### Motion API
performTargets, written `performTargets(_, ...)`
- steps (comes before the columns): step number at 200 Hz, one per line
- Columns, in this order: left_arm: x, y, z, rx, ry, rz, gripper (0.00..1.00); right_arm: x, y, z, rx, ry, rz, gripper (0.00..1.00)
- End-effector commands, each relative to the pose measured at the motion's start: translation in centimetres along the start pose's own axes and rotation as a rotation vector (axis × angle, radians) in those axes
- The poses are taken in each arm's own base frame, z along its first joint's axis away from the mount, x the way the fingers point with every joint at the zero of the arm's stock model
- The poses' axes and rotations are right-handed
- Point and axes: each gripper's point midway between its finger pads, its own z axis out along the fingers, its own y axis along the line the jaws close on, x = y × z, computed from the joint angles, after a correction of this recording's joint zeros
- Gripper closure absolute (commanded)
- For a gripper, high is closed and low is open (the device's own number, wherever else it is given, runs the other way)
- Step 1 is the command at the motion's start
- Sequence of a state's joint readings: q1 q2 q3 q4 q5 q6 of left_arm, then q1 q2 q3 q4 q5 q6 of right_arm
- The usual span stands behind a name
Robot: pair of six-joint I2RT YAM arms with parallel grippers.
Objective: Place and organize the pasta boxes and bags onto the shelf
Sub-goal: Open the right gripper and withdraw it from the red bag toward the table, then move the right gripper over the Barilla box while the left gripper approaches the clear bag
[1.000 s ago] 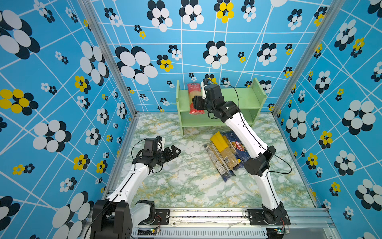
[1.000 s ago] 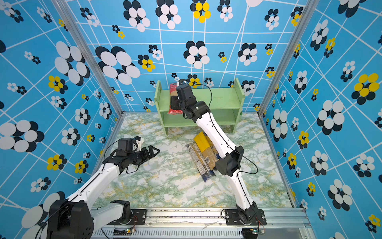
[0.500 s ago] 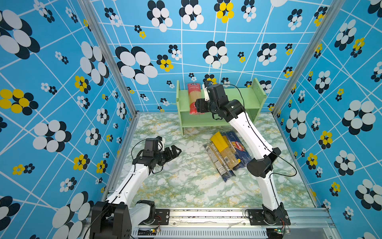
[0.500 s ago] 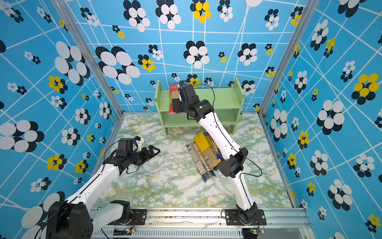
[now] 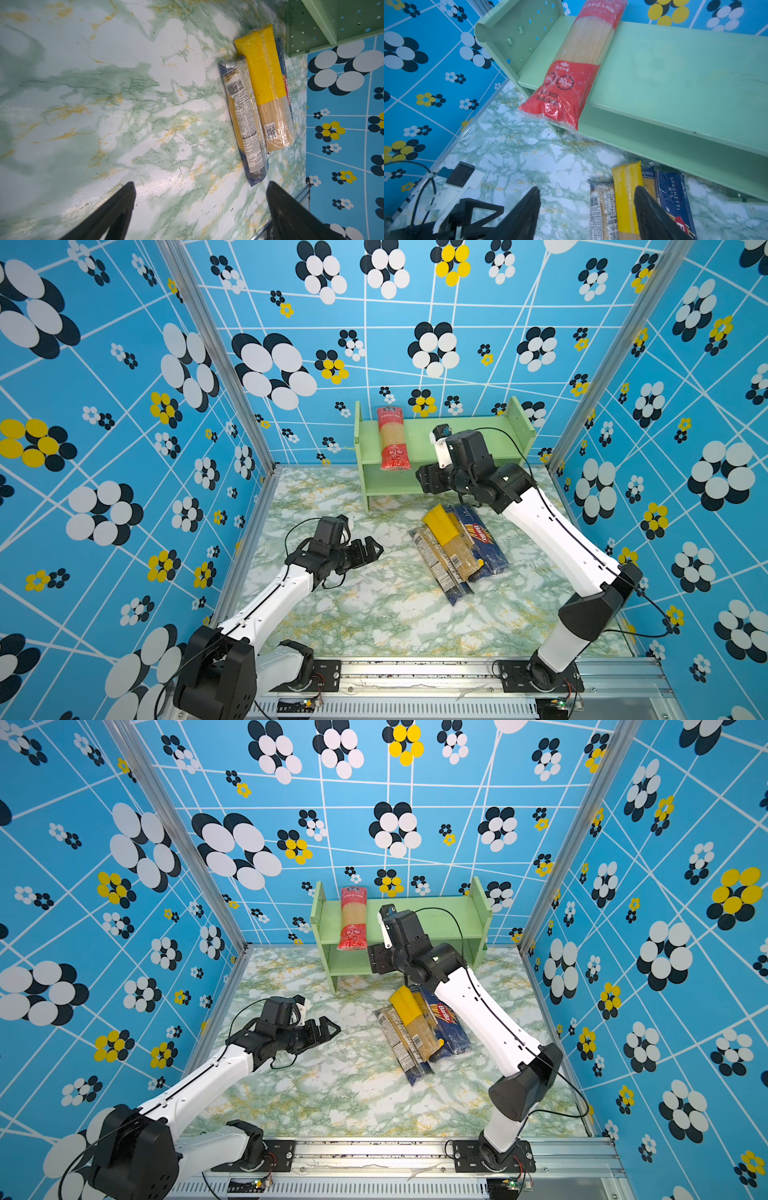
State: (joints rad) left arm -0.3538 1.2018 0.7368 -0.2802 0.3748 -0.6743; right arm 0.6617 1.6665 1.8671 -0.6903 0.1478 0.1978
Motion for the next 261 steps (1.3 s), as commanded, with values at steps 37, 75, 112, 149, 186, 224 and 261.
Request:
performTargets(37,-1.0,-3.7,2.2,0.006,-0.009,0.066,0.01,0.9,-2.8,-4.3,0.061,-0.103,0.011,0.23)
performTargets(75,0.1,-5.2,4.6,0.0,0.037,0.099,0.01,5.1,-4.8,-5.6,0.116,-0.048,0.021,0.2)
performTargets(112,1.4,-5.9,6.9,0.0,0.08,0.098,0.01,8.9,-6.2,-6.4,0.137,0.059,0.054,0.19)
performTargets(149,2.1,-7.3,8.4,0.011,0.1,0.108,0.01,12.8,-6.9,-6.0,0.133,0.189,0.088,0.17)
performTargets(186,3.2,-8.7,9.8,0.016,0.13,0.123,0.01,16.0,-9.0,-5.0,0.174,0.283,0.166,0.17)
performTargets(224,4.4,-9.8,11.3,0.018,0.162,0.124,0.01,18.5,-11.3,-4.0,0.201,0.323,0.265,0.17)
performTargets(261,6.1,-11.2,12.7,0.01,0.208,0.147,0.01,20.5,-12.3,-2.7,0.219,0.372,0.289,0.17)
